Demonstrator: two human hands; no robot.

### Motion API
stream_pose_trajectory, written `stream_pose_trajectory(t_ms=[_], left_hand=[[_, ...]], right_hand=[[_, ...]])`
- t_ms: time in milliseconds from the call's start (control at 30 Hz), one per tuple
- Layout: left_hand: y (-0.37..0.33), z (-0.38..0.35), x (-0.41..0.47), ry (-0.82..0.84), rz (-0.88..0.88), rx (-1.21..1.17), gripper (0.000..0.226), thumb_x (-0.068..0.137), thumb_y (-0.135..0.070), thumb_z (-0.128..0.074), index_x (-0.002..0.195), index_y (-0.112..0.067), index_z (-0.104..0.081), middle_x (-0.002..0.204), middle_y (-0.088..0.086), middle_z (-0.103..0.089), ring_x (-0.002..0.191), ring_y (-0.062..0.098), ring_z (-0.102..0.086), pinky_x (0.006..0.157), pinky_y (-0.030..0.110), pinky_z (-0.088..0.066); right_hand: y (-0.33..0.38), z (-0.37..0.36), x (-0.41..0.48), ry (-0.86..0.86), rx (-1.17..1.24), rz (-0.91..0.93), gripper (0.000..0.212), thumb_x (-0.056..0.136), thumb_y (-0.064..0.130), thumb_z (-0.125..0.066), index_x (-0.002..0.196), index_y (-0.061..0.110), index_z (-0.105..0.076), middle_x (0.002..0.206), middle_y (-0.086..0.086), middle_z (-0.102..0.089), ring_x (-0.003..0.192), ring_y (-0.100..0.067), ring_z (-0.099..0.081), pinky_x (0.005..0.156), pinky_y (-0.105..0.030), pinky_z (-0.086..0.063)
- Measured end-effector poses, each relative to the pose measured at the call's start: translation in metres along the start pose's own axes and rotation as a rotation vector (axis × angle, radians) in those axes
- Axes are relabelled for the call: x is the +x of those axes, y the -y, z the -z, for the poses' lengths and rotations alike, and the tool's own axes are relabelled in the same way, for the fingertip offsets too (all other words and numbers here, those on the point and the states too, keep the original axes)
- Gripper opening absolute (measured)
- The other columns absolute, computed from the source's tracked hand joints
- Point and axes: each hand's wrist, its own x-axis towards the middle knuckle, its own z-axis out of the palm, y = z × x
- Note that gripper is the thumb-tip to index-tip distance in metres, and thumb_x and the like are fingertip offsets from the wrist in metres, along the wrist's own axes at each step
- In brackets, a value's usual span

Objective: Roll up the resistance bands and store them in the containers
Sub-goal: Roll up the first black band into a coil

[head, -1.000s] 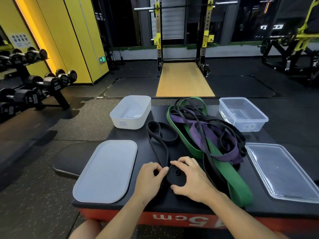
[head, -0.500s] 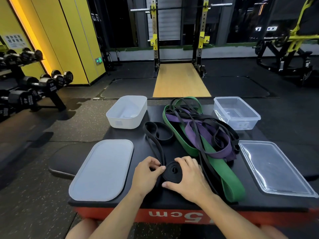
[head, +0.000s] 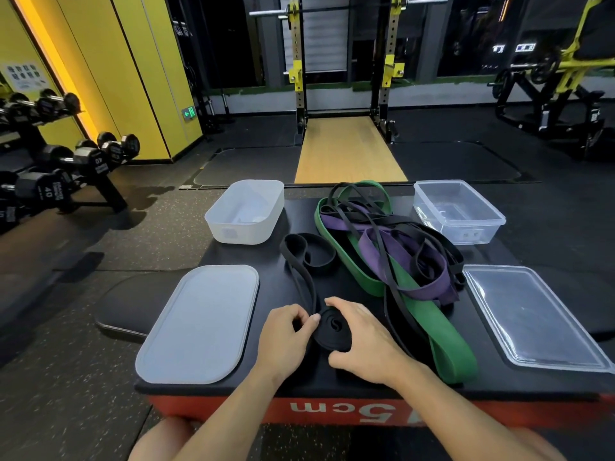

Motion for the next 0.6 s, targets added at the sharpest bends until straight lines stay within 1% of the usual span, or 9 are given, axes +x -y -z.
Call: stream_pose_trajectory(t_ms=[67, 100, 167, 200, 233, 267, 333, 467, 600], left_hand=[[0.001, -0.001, 0.000, -0.001, -0.002, 0.005, 0.036, 0.098, -0.039, -0.066, 0.069, -0.021, -0.058, 0.067, -0.006, -0.062, 0.067, 0.012, -0.059, 0.066, 0.034, -0.050], [0.002, -0.001, 0.001, -0.001, -0.003, 0.006, 0.035, 0.098, -0.039, -0.066, 0.069, -0.022, -0.058, 0.068, -0.006, -0.063, 0.069, 0.012, -0.060, 0.068, 0.035, -0.051], [0.001, 0.000, 0.002, 0.004, -0.004, 0.001, 0.034, 0.098, -0.038, -0.067, 0.068, -0.022, -0.059, 0.068, -0.007, -0.063, 0.069, 0.011, -0.060, 0.068, 0.035, -0.051], [0.001, 0.001, 0.002, 0.010, -0.003, -0.003, 0.034, 0.098, -0.037, -0.067, 0.068, -0.022, -0.060, 0.067, -0.007, -0.064, 0.068, 0.011, -0.060, 0.068, 0.035, -0.051], [0.001, 0.002, 0.002, 0.016, -0.001, -0.008, 0.034, 0.097, -0.037, -0.068, 0.069, -0.022, -0.060, 0.068, -0.006, -0.064, 0.067, 0.011, -0.060, 0.068, 0.036, -0.052], [0.000, 0.003, 0.001, 0.024, 0.000, -0.010, 0.033, 0.097, -0.038, -0.068, 0.069, -0.022, -0.060, 0.068, -0.006, -0.065, 0.068, 0.012, -0.061, 0.069, 0.037, -0.053], [-0.001, 0.004, 0.000, 0.028, -0.002, -0.004, 0.032, 0.097, -0.039, -0.068, 0.072, -0.021, -0.061, 0.071, -0.005, -0.066, 0.070, 0.012, -0.062, 0.071, 0.038, -0.055], [-0.004, 0.005, -0.001, 0.011, -0.003, -0.010, 0.023, 0.099, -0.036, -0.067, 0.081, -0.022, -0.063, 0.081, -0.007, -0.066, 0.078, 0.008, -0.061, 0.068, 0.023, -0.047], [0.002, 0.001, 0.000, 0.023, -0.046, 0.043, 0.022, 0.101, -0.037, -0.062, 0.081, -0.029, -0.062, 0.085, -0.012, -0.065, 0.087, 0.007, -0.060, 0.080, 0.034, -0.052]], right_hand=[[0.001, 0.001, 0.000, 0.007, -0.016, 0.020, 0.093, 0.074, 0.039, -0.073, 0.156, 0.039, -0.028, 0.154, 0.017, -0.033, 0.144, -0.006, -0.030, 0.118, -0.035, -0.034], [0.001, 0.002, 0.000, 0.006, -0.044, 0.037, 0.093, 0.076, 0.043, -0.073, 0.156, 0.038, -0.028, 0.155, 0.018, -0.032, 0.146, -0.006, -0.027, 0.120, -0.037, -0.031], [0.002, -0.001, -0.002, -0.018, -0.146, 0.028, 0.101, 0.075, 0.066, -0.072, 0.158, 0.035, -0.025, 0.159, 0.017, -0.025, 0.148, -0.008, -0.020, 0.124, -0.038, -0.024], [0.003, -0.005, -0.003, -0.059, -0.214, -0.001, 0.107, 0.071, 0.080, -0.066, 0.158, 0.034, -0.025, 0.157, 0.014, -0.023, 0.146, -0.011, -0.021, 0.123, -0.037, -0.022], [0.006, -0.008, -0.003, -0.121, -0.278, -0.036, 0.111, 0.067, 0.089, -0.061, 0.156, 0.033, -0.027, 0.152, 0.012, -0.025, 0.142, -0.014, -0.025, 0.121, -0.037, -0.024], [0.008, -0.012, -0.004, -0.184, -0.326, -0.065, 0.110, 0.065, 0.092, -0.058, 0.153, 0.032, -0.030, 0.145, 0.010, -0.028, 0.136, -0.016, -0.030, 0.118, -0.037, -0.027], [0.010, -0.017, -0.002, -0.253, -0.360, -0.083, 0.103, 0.067, 0.090, -0.058, 0.149, 0.031, -0.035, 0.135, 0.009, -0.033, 0.128, -0.016, -0.036, 0.113, -0.035, -0.031], [0.005, -0.015, 0.002, -0.232, -0.273, -0.058, 0.094, 0.071, 0.079, -0.062, 0.149, 0.031, -0.038, 0.131, 0.012, -0.031, 0.125, -0.013, -0.035, 0.111, -0.032, -0.033], [-0.002, -0.014, -0.001, -0.195, -0.247, -0.003, 0.093, 0.073, 0.069, -0.062, 0.154, 0.028, -0.037, 0.133, 0.016, -0.029, 0.125, -0.009, -0.033, 0.110, -0.028, -0.033]])
